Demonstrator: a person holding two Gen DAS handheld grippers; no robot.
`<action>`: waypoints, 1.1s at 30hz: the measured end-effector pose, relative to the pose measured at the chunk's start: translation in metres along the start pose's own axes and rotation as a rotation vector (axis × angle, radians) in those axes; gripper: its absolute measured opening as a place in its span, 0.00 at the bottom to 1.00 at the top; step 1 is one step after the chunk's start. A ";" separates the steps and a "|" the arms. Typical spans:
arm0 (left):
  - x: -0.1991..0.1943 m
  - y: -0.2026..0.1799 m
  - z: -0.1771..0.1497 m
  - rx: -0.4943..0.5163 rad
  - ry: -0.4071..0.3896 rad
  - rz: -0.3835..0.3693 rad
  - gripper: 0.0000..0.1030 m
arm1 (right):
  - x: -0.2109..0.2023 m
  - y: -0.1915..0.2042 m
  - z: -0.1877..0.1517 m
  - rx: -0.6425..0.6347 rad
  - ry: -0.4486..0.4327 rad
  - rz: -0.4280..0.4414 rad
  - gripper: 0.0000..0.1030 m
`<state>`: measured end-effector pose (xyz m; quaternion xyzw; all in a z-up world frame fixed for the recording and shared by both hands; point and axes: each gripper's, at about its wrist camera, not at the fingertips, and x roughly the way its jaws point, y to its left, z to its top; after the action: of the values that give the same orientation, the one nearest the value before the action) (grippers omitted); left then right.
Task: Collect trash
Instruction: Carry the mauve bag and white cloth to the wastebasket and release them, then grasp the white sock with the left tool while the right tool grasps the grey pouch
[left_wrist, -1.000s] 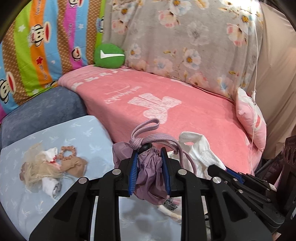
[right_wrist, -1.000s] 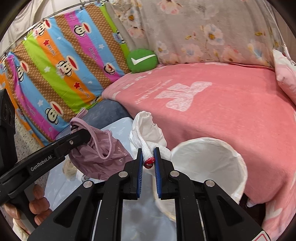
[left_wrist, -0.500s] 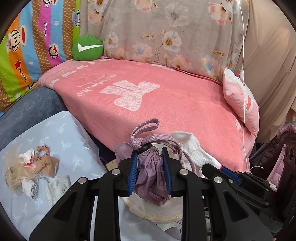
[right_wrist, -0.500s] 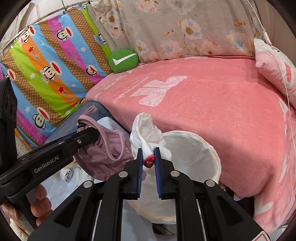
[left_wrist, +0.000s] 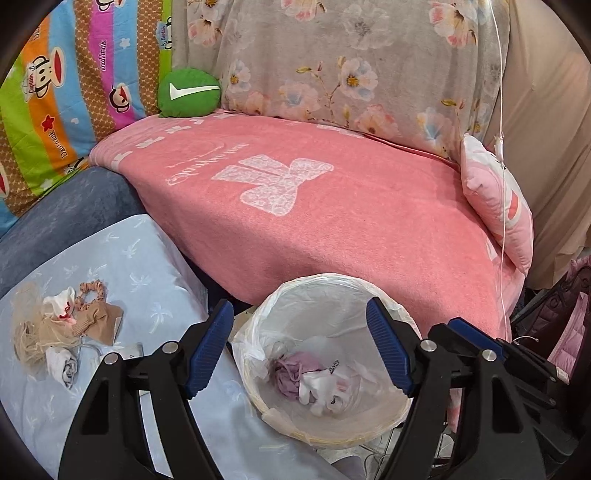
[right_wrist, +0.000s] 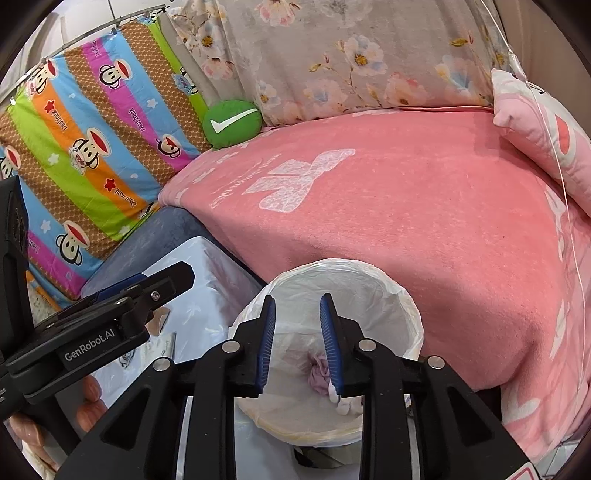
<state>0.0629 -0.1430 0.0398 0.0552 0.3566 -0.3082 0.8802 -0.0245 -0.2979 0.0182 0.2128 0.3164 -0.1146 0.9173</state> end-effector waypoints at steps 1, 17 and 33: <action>-0.001 0.001 -0.001 -0.004 -0.002 0.001 0.69 | 0.000 0.001 0.000 -0.003 0.000 0.001 0.27; -0.021 0.033 -0.012 -0.077 -0.036 0.044 0.69 | 0.004 0.036 -0.009 -0.062 0.024 0.045 0.29; -0.038 0.093 -0.032 -0.183 -0.045 0.132 0.70 | 0.021 0.106 -0.033 -0.172 0.088 0.109 0.35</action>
<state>0.0765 -0.0393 0.0299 -0.0093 0.3589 -0.2170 0.9078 0.0106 -0.1907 0.0147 0.1552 0.3530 -0.0274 0.9223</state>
